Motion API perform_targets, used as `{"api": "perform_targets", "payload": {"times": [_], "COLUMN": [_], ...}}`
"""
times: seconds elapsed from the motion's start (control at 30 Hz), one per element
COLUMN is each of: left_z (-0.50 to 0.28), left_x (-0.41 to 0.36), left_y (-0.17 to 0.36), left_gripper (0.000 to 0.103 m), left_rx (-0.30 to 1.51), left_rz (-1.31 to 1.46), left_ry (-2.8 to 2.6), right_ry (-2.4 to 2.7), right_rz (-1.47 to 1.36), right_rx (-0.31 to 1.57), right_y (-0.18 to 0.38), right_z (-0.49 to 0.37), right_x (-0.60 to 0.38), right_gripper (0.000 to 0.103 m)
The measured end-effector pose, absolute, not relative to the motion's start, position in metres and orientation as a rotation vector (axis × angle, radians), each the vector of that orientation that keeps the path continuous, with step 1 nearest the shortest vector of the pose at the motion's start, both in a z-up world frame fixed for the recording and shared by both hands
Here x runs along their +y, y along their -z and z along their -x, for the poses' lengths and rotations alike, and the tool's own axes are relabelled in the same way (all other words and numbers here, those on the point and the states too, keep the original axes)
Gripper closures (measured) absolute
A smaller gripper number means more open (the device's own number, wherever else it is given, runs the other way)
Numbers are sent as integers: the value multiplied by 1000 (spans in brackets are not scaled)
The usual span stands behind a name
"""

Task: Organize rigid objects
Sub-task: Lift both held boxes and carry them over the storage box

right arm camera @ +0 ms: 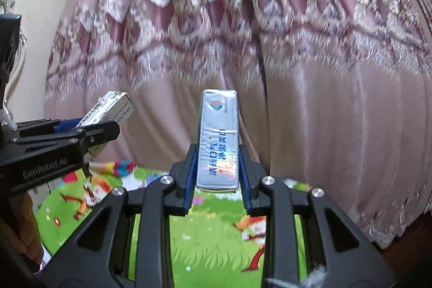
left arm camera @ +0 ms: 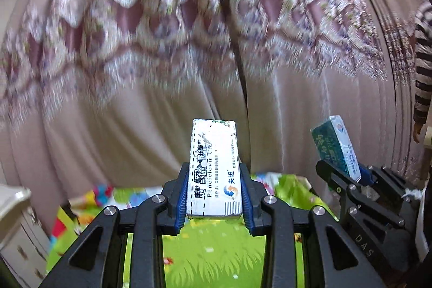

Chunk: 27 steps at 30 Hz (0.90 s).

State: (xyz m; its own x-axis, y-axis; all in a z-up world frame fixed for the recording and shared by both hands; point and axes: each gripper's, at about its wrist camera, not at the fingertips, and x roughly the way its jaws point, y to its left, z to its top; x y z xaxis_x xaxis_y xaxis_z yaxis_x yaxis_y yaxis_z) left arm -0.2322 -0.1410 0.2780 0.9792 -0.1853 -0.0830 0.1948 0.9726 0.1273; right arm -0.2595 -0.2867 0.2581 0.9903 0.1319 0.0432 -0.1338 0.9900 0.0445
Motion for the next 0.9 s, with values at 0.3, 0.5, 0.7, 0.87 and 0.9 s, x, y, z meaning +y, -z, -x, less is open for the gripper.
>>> {"api": "perform_targets", "payload": {"times": [0.3,0.5,0.7,0.87,0.9], "left_z": [263,274,281,291,293], "left_x": [-138,-116,-84,-57,-50], "left_y": [-297,-294,-291,-295,-295], "left_gripper": [69,69,69,69,69], "left_rx": [-1,17,19,1,0], "left_rz": [-144,-121,-81,-48,-41], "left_ry": [181,142,75,14,1], "right_ry": [-151,-214,-286,-356,-372], "right_rz": [-54,-25,-7,29,35], "right_rx": [-115,-113,-117,-136,-135], "right_y": [-285,-290,-291,-299,-300], "right_z": [288,289,292,297,297], "right_x": [-285,-265,-241,-216,-210], "right_gripper": [71,71,71,71,71]}}
